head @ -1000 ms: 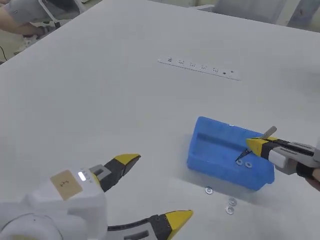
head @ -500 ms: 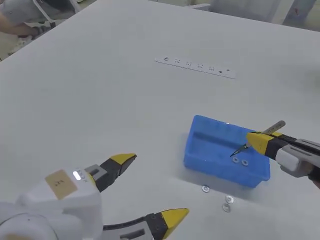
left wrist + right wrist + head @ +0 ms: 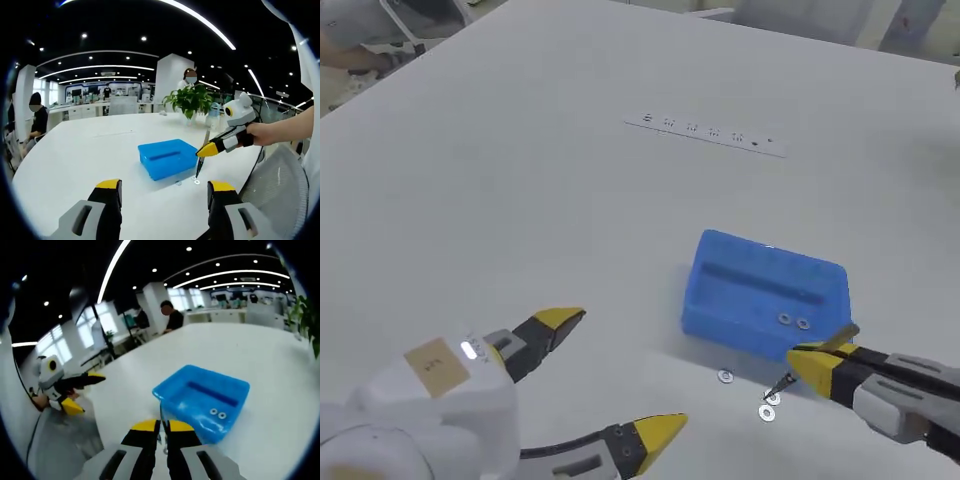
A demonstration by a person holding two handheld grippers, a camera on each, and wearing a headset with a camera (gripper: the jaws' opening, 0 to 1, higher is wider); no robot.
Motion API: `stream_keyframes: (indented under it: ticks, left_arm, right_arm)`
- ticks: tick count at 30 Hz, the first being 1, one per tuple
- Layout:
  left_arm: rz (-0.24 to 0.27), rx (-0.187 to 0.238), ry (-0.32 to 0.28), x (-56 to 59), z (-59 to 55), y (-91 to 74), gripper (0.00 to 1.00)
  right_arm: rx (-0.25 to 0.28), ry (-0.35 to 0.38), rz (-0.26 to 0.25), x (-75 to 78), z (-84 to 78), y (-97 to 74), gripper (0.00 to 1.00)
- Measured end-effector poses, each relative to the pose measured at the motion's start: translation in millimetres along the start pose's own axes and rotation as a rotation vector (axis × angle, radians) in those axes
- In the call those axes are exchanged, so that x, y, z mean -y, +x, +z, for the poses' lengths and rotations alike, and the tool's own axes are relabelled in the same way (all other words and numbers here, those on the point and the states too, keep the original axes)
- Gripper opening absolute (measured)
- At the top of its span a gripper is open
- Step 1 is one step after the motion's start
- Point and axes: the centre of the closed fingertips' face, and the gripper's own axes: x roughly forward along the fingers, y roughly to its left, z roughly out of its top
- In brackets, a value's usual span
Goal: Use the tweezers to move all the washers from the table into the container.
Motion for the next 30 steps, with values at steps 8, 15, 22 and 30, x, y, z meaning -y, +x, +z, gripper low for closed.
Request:
stream_keyframes:
  ticks: [8,15,22,30]
  left_arm:
    - [0.001,-0.009,0.009,0.3,-1.7,0.0,0.69]
    - [0.001,-0.011,0.013,0.1,-2.0,-0.3,0.69]
    - [0.001,-0.009,0.011,-0.1,-1.6,-0.4,0.69]
    - [-0.001,-0.011,0.011,-0.2,-1.8,0.2,0.69]
  right_arm:
    - [-0.011,0.031,-0.018,1.0,-12.4,0.4,0.03]
    - [-0.004,0.033,-0.027,2.9,-12.6,1.5,0.03]
    - [-0.014,-0.004,-0.016,-4.1,-11.8,3.6,0.03]
    - [-0.059,-0.148,0.006,-18.9,-15.5,7.0,0.04]
